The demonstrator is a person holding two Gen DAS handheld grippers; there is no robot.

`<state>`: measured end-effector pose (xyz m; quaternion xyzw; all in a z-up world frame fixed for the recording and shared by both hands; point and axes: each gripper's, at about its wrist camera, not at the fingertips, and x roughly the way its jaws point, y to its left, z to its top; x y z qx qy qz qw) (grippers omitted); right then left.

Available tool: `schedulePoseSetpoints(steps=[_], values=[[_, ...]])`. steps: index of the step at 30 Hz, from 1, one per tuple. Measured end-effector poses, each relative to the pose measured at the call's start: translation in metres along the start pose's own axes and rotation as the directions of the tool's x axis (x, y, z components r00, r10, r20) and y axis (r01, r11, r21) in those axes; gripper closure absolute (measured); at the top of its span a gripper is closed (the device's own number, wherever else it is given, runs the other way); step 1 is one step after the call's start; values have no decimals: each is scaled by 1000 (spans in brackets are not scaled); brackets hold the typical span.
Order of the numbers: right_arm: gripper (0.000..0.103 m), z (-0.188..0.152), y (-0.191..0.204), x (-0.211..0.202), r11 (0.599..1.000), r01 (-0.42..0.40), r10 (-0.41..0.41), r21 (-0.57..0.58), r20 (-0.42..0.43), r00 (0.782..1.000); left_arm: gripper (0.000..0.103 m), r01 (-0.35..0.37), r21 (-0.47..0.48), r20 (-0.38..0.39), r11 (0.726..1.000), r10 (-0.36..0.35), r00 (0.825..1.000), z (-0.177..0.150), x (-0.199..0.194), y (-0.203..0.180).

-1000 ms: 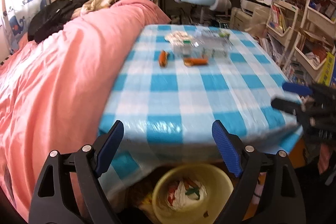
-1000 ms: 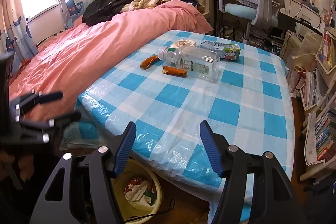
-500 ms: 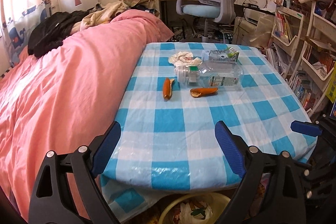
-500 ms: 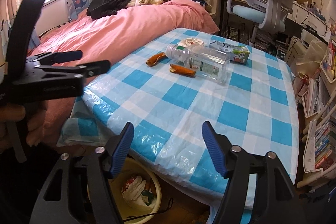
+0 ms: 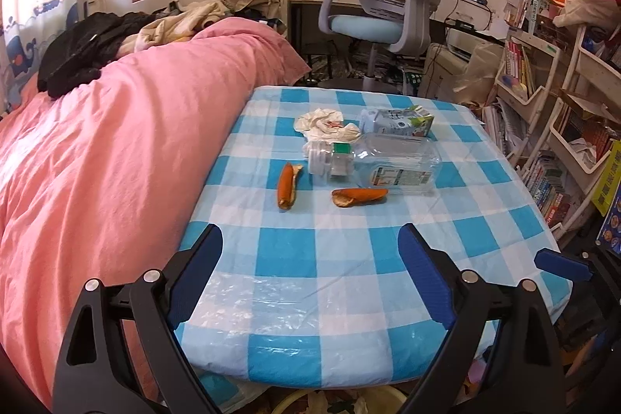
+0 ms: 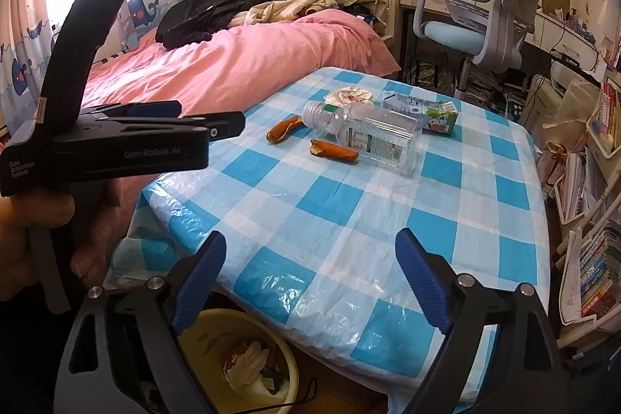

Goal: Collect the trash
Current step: 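Move both grippers back over the table toward the peels and bottle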

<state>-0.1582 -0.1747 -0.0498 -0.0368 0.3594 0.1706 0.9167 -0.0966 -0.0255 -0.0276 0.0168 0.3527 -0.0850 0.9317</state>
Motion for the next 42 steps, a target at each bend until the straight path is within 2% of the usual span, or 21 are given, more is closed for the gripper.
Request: schedulePoseSetpoints(steps=[27, 34, 42], values=[[13, -1, -4, 6, 1000, 0, 0, 17, -12, 1000, 11, -25, 0, -35, 1000, 25, 999, -1, 10, -5], [13, -1, -12, 14, 998, 5, -3, 57, -34, 999, 11, -15, -25, -34, 1000, 14, 999, 2, 9, -2], [13, -3, -7, 23, 999, 3, 0, 53, -59, 998, 10, -10, -38, -35, 999, 8, 999, 3, 8, 0]])
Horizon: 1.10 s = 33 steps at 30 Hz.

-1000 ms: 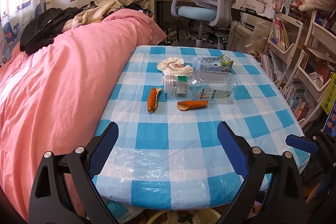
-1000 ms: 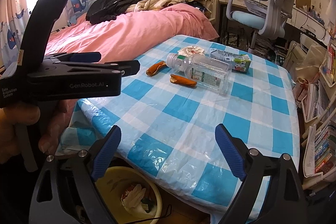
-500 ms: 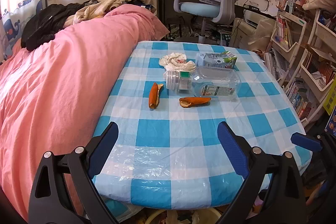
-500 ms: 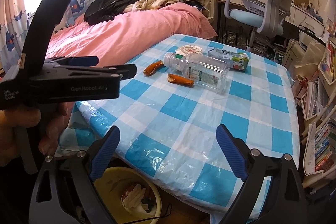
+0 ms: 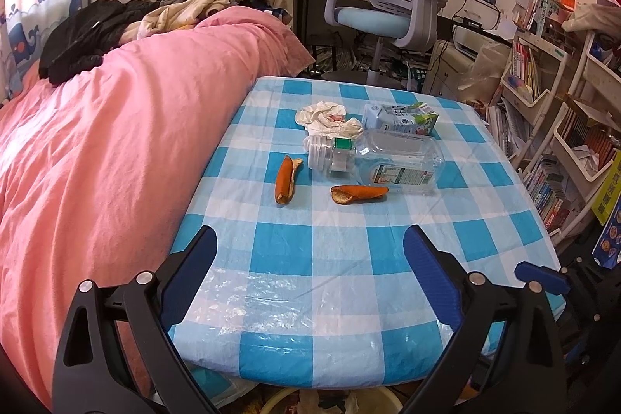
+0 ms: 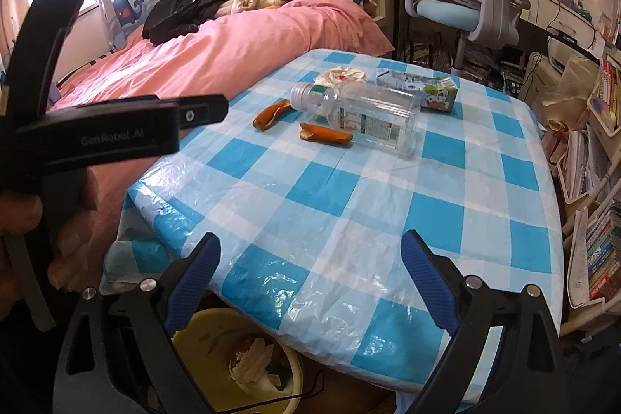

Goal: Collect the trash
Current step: 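Move both grippers back over the table toward the peels and bottle, then grasp an orange peel with the left gripper while the right gripper grasps the clear bottle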

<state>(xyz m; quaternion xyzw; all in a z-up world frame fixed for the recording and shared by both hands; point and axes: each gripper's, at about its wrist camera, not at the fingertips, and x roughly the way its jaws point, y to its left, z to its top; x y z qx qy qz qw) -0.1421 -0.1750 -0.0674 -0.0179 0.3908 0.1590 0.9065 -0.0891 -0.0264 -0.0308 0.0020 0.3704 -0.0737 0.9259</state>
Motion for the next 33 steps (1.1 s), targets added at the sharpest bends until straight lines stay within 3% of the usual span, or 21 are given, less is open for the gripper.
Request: schedulePoseSetpoints(steps=[18, 23, 30, 33], values=[[13, 2, 3, 6, 1000, -8, 8, -22, -16, 1000, 9, -44, 35, -48, 998, 45, 998, 3, 18, 1], [13, 13, 0, 7, 997, 26, -26, -72, 3, 1000, 9, -73, 65, -83, 995, 78, 993, 16, 47, 4], [13, 29, -11, 25, 989, 62, -62, -135, 2, 998, 10, -82, 10, -134, 997, 83, 988, 41, 86, 28], [13, 38, -17, 34, 982, 82, -83, -170, 3, 997, 10, -89, 47, -174, 995, 96, 980, 44, 106, 27]])
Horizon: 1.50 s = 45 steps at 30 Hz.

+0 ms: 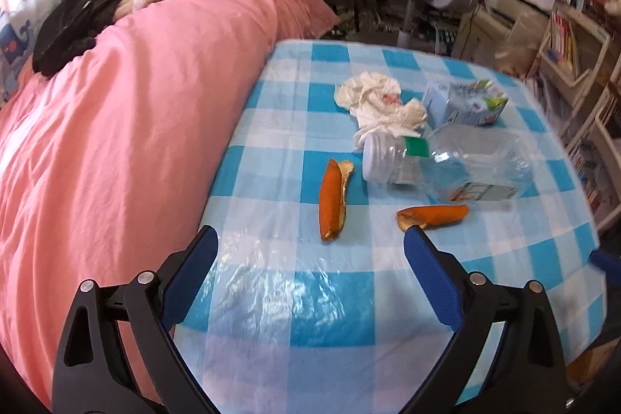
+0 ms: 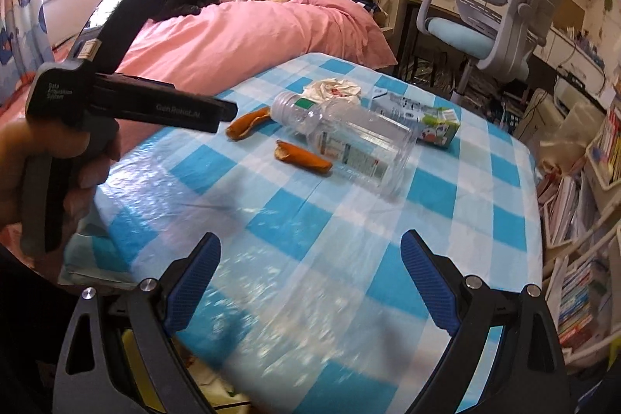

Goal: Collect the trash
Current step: 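Grasp an orange peel with the left gripper while the right gripper grasps the clear bottle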

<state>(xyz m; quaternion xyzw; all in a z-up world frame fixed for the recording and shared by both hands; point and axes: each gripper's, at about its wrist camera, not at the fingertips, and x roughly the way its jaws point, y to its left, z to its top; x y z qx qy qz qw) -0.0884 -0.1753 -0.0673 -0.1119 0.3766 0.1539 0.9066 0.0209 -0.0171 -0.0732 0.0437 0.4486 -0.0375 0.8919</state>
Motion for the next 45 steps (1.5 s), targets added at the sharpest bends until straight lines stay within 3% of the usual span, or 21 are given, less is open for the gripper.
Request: schedulePoseSetpoints(steps=[6, 9, 10, 11, 12, 13, 14, 20, 24, 26, 27, 29, 34, 40, 45], values=[[13, 14, -11, 18, 997, 33, -33, -72, 7, 999, 12, -38, 62, -39, 997, 40, 998, 11, 33, -13], [13, 20, -12, 25, 989, 57, -54, -137, 24, 998, 20, -54, 96, -58, 994, 59, 997, 18, 50, -20], [13, 22, -12, 27, 985, 60, -56, -165, 30, 998, 31, -62, 110, -63, 992, 69, 996, 19, 56, -22], [13, 25, -11, 30, 980, 62, -57, -187, 34, 998, 52, -70, 132, -75, 989, 80, 994, 20, 62, -24], [13, 29, -11, 35, 973, 63, -56, -221, 39, 998, 61, -59, 143, -90, 988, 72, 993, 21, 68, -24], [13, 32, -10, 38, 968, 60, -52, -242, 42, 998, 81, -34, 128, -85, 991, 45, 995, 24, 68, -22], [13, 36, -10, 41, 962, 58, -47, -265, 45, 998, 86, -23, 115, -102, 993, 35, 994, 27, 70, -21], [13, 66, -14, 70, 918, 44, -37, -395, 25, 999, 88, -5, 58, -73, 998, 9, 997, 39, 59, -8], [13, 87, -22, 95, 905, -22, -4, -424, -59, 998, 88, 18, 36, -44, 999, -16, 999, 44, 48, -4], [13, 93, -28, 109, 910, -85, 28, -405, -145, 989, 87, 26, 32, -33, 999, -25, 999, 46, 45, -3], [14, 94, -32, 116, 915, -111, 42, -388, -181, 983, 87, 29, 33, -28, 999, -28, 999, 46, 43, -4], [27, 93, -36, 120, 924, -162, 83, -346, -233, 969, 87, 35, 39, -22, 999, -35, 999, 47, 40, -7], [41, 78, -49, 100, 964, -121, 57, -235, -262, 963, 87, 60, 45, -20, 997, -59, 998, 45, 32, -9], [44, 25, -61, 44, 998, -44, 32, -39, -288, 957, 87, 148, 21, -40, 989, -147, 988, 36, 23, -9], [44, -10, -67, 8, 992, -22, 53, 123, -255, 966, 87, 282, -20, -80, 959, -283, 956, 18, 18, -14]])
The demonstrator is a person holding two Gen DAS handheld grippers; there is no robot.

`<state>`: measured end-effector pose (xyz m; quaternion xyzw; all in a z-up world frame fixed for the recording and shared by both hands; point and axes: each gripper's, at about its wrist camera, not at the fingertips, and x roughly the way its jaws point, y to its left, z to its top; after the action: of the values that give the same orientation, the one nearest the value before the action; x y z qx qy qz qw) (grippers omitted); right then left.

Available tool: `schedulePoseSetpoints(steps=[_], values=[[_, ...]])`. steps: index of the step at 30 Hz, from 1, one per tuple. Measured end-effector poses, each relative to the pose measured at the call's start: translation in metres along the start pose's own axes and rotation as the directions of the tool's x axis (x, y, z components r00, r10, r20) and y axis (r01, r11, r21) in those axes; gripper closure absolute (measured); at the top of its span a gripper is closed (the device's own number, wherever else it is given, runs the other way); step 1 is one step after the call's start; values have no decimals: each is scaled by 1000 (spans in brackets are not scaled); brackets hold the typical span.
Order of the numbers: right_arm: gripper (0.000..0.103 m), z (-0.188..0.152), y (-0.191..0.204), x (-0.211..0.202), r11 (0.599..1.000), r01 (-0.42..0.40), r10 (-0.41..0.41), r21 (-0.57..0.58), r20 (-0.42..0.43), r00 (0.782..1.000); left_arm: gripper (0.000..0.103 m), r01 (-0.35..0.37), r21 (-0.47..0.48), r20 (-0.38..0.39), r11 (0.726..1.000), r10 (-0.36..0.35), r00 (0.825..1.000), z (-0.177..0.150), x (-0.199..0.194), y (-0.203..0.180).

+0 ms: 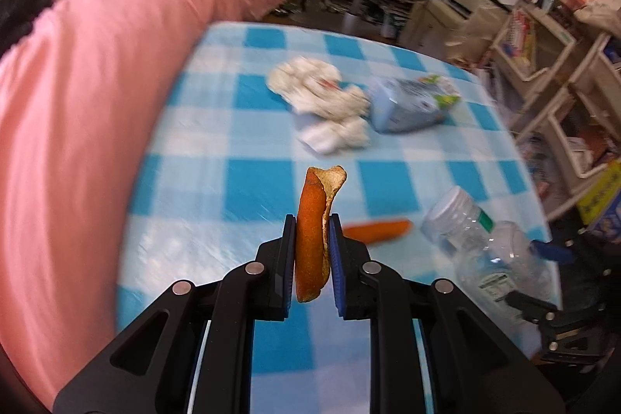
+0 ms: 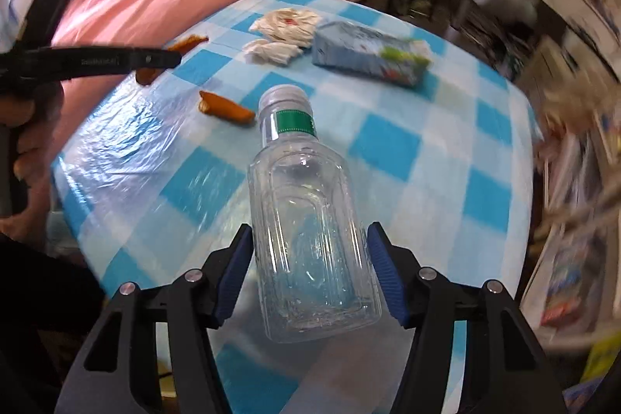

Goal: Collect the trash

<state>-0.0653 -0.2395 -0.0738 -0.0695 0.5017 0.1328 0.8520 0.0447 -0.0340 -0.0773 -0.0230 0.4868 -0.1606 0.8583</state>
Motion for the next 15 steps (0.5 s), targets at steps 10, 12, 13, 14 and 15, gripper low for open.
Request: schedulePoseSetpoints(steps=[10, 12, 13, 14, 15], values=[[25, -10, 8, -12, 996, 58, -62, 64, 72, 995, 87, 43, 27, -9, 999, -43, 999, -42, -23, -12], [23, -9, 9, -16, 996, 66, -72, 67, 91, 993, 87, 37, 30, -11, 999, -37, 999, -44, -24, -12], [22, -8, 10, -16, 995, 68, -75, 69, 98, 992, 87, 34, 33, -13, 999, -34, 999, -45, -24, -12], [22, -7, 10, -16, 995, 70, -76, 70, 100, 992, 87, 34, 35, -15, 999, -33, 999, -46, -24, -11], [22, -6, 10, -15, 995, 74, -81, 69, 100, 992, 87, 35, 37, -17, 999, -34, 999, -46, -24, -11]])
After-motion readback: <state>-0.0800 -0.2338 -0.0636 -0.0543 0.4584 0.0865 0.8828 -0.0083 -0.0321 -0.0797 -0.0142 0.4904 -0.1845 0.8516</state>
